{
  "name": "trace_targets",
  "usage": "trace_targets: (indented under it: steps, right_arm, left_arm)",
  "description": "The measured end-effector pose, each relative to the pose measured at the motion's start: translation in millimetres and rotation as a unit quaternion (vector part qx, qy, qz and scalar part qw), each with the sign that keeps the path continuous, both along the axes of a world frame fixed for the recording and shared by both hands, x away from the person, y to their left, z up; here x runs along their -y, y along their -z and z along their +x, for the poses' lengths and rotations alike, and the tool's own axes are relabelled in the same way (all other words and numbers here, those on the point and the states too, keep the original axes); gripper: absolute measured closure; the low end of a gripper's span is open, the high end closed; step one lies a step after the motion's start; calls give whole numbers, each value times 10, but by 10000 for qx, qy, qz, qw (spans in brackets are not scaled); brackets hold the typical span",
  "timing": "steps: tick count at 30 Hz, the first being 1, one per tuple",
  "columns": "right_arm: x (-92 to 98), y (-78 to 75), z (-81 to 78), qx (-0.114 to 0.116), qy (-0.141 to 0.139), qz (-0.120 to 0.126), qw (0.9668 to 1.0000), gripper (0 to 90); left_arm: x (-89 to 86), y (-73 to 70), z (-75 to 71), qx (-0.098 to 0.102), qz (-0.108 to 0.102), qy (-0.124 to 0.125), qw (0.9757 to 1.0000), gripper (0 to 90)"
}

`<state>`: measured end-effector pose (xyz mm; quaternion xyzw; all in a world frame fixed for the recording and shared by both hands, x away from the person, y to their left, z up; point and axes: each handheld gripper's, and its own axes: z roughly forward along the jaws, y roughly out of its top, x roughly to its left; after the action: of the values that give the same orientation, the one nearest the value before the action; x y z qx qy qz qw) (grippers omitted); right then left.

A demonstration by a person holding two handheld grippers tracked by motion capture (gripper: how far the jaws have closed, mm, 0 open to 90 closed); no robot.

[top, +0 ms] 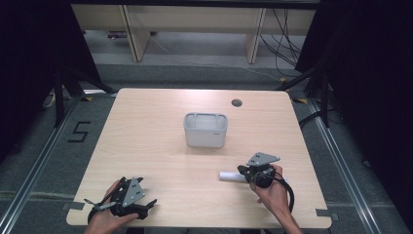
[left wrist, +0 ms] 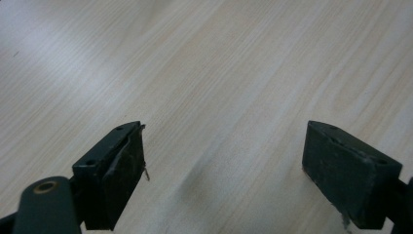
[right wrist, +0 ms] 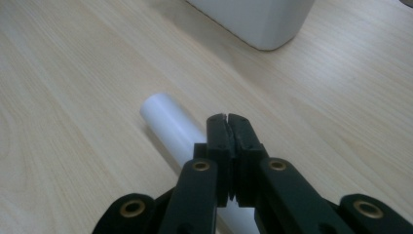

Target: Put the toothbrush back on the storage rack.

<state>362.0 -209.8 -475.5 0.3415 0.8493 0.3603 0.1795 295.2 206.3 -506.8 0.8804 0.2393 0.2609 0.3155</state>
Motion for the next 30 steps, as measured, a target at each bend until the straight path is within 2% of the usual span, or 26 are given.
trace_targets:
  steps: [3,10,14,16,19,20,21,22,24,25,27,30]
  right_arm:
    - [-101,34,44,-173,9,-47,9998,898]
    - [-278,93,150,-191,-209,-219,9994,898]
    - [-318,98,176,-206,-196,-216,9994,897]
    - [-348,112,198,-286,-230,-227,9991,896]
    - [-371,129,214,-239,-259,-257,9990,893]
    - [-384,130,207,-360,-203,-231,9989,892]
    - [-381,129,228,-274,-328,-333,9985,891]
    - [-399,142,224,-195,-249,-288,9991,889]
    - [-410,141,218,-265,-181,-261,9991,889]
    - [-412,128,234,-277,-327,-349,9985,889]
    - [-427,127,218,-349,-257,-326,9985,888]
    - [-438,144,217,-263,-222,-297,9990,884]
  left_arm:
    - [2,3,-7,-29,-77,5,10000,152]
    - [-10,-9,-7,-28,-43,22,10000,151]
    - [-8,-8,-6,-28,-42,29,10000,152]
    - [-6,-9,-5,-23,-46,23,10000,152]
    - [-5,-9,-7,-25,-38,30,10000,152]
    - [-5,-9,-7,-25,-38,30,10000,152]
    - [-8,-11,-8,-29,-44,36,10000,151]
    - [-11,-11,-7,-24,-46,36,10000,152]
    - [-5,-3,-7,6,-114,-9,9999,152]
    - [-10,-12,-6,-21,-50,33,10000,151]
    - [-6,-12,-8,-27,-40,36,10000,151]
    - [-5,-12,-10,-32,-40,44,10000,152]
